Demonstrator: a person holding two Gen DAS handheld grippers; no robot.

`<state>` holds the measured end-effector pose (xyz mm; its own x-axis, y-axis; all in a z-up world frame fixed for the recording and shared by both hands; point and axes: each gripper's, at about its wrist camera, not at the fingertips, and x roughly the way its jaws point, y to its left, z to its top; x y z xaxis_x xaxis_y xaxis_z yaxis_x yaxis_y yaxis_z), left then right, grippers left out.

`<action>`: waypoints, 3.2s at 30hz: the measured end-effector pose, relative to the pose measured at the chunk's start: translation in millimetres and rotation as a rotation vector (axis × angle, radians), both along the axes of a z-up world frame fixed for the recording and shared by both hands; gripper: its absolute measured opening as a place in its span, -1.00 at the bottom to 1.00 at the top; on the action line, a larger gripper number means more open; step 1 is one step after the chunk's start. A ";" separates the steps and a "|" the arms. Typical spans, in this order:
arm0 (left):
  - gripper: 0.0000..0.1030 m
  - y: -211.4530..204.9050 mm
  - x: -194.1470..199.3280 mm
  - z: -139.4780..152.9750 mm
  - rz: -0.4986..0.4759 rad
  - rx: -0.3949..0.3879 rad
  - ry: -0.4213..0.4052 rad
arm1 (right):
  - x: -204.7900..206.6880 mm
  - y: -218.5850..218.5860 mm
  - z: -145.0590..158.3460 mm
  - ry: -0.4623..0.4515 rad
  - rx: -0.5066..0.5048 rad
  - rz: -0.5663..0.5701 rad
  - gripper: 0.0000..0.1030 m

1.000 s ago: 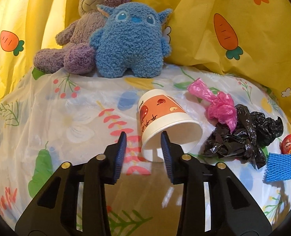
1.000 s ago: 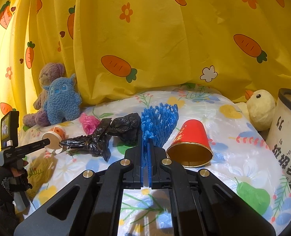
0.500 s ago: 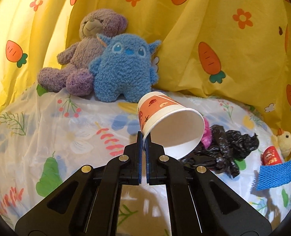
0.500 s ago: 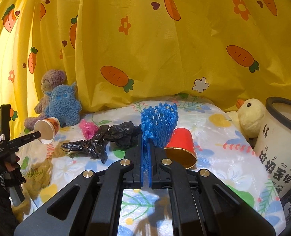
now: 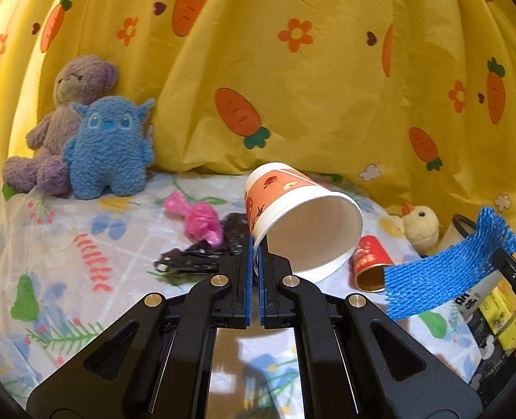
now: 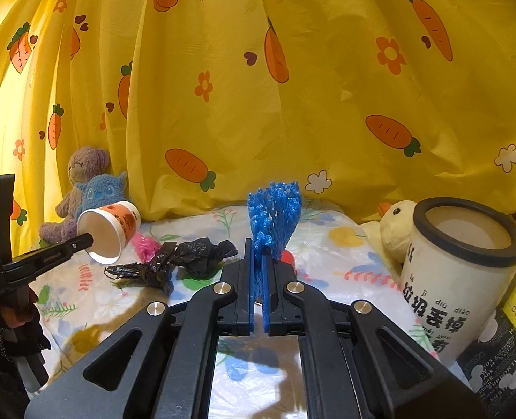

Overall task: Collect trash
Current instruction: 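Carry the blue net and paper cup over the white bin, then open both tools to drop the net and cup into the bin, then move both open tools back over the remaining trash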

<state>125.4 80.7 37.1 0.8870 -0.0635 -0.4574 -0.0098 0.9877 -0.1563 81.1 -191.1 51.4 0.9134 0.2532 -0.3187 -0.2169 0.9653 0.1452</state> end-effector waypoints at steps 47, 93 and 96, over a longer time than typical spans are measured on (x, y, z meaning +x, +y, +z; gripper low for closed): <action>-0.96 -341.5 75.1 41.9 -0.648 0.021 -0.053 | 17.3 -213.5 33.2 -0.090 -0.024 -0.511 -0.92; 0.89 -252.8 69.0 -0.5 -0.364 0.049 -0.093 | 31.1 -205.3 12.5 -0.061 0.058 -0.452 0.43; 0.89 -229.6 60.4 -3.2 -0.326 0.077 -0.092 | 21.9 -187.1 11.9 -0.088 0.055 -0.449 0.70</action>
